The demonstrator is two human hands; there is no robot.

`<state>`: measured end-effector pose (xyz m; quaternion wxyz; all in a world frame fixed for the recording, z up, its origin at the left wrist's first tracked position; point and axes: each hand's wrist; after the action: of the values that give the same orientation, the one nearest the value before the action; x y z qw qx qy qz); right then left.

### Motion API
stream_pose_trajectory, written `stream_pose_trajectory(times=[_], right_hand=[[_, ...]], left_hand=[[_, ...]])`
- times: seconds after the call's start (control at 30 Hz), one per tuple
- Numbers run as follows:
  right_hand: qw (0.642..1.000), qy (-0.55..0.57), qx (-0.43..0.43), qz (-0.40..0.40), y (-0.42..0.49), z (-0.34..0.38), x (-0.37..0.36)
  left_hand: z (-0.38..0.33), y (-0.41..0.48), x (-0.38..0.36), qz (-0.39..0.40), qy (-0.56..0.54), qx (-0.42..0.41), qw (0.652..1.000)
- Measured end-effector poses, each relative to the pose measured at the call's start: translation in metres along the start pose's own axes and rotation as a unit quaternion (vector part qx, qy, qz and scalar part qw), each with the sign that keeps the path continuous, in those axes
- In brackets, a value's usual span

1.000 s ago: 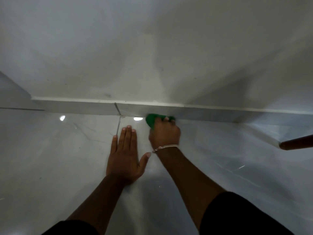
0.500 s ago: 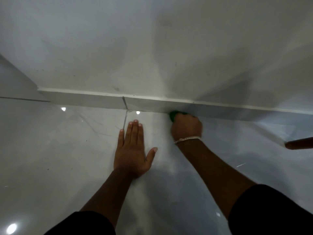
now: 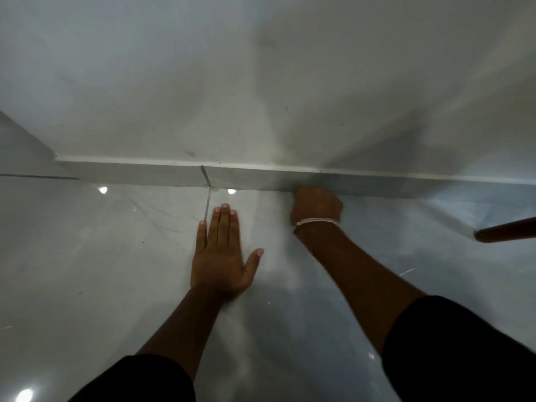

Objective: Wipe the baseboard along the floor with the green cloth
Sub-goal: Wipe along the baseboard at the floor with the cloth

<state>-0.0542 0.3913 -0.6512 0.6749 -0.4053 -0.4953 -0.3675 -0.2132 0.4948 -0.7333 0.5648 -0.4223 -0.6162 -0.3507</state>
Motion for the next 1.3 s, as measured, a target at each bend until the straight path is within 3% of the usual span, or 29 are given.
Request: stream_pose_trajectory(times=[0.13,0.23,0.4,0.5,0.63,0.73,0.9,1.0,1.17,1.3], right_hand=[[0.994,0.030,0.100,0.007,-0.003,0.068,-0.012],[0.984,-0.050,0.169,0.037,0.001,0.040,0.002],[0.993,-0.092,0.069,0.035,0.003,-0.045,0.025],[0.998,-0.052,0.036,0.021,0.006,-0.015,0.011],[0.990,-0.017,0.134,0.026,-0.001,0.061,-0.004],[0.978,-0.062,0.195,0.034,0.003,0.042,0.004],[0.988,-0.096,0.109,0.052,0.010,-0.028,0.021],[0.994,-0.073,0.066,0.043,0.009,-0.003,0.015],[0.990,-0.017,0.140,0.026,0.006,0.061,0.003],[0.987,-0.023,0.154,0.037,0.001,0.011,0.016]], left_hand=[[0.001,0.000,0.000,0.012,0.003,-0.005,1.000],[0.001,0.001,0.001,0.013,0.002,-0.003,1.000],[-0.001,-0.001,0.005,0.006,0.002,-0.005,1.000],[-0.002,-0.001,0.005,0.009,0.005,-0.003,1.000],[-0.002,0.000,0.003,0.018,0.008,0.004,1.000],[0.000,0.001,0.004,0.016,0.006,-0.001,1.000],[-0.002,-0.001,0.008,0.015,0.004,0.000,1.000],[-0.004,0.002,0.006,0.014,0.007,0.003,1.000],[0.000,0.005,0.002,0.012,0.009,-0.009,1.000],[0.002,0.003,0.003,0.006,0.004,-0.016,1.000]])
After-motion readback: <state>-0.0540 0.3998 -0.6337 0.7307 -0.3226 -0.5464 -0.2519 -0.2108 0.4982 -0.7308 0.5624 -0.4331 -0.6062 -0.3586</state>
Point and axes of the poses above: each hand's wrist, its own y-axis towards the middle knuckle, its own x-axis out of the back of the hand, z = x × y, and after that the axes turned 5 degrees about y, right-handed
